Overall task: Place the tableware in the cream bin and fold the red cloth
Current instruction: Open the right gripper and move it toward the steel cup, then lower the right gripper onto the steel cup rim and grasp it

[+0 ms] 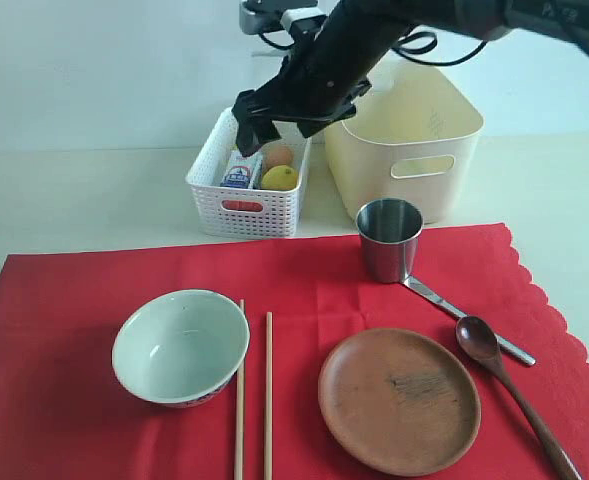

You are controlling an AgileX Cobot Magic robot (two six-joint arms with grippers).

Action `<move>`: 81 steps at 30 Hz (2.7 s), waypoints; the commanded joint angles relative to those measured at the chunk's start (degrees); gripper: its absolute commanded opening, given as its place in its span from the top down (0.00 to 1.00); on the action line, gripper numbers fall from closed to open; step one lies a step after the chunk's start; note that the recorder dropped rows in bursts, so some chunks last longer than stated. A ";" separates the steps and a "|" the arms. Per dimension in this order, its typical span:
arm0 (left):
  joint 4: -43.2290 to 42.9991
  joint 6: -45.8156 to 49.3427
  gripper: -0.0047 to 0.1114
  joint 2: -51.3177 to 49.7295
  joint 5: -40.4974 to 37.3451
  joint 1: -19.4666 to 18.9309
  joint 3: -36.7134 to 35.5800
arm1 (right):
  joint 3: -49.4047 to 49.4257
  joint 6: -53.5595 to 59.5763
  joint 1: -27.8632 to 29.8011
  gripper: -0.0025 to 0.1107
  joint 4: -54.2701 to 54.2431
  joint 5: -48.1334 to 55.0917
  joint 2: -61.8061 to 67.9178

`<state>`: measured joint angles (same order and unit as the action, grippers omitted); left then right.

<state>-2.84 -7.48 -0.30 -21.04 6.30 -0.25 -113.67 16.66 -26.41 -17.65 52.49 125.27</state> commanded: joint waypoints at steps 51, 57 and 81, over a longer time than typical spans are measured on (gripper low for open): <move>0.38 -0.23 0.96 0.30 0.60 -0.06 0.25 | 58.94 -10.59 0.41 0.36 13.96 -7.47 -56.15; 0.38 -0.23 0.96 0.30 0.60 -0.06 0.25 | 63.40 -10.70 0.41 0.36 14.09 -12.20 -57.01; 0.38 -0.23 0.96 0.30 0.60 -0.06 0.25 | 64.78 -10.81 0.41 0.36 14.09 -16.52 -47.90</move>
<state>-2.84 -7.48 -0.30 -21.04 6.30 -0.25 -49.14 6.21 -26.28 -4.20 37.61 76.53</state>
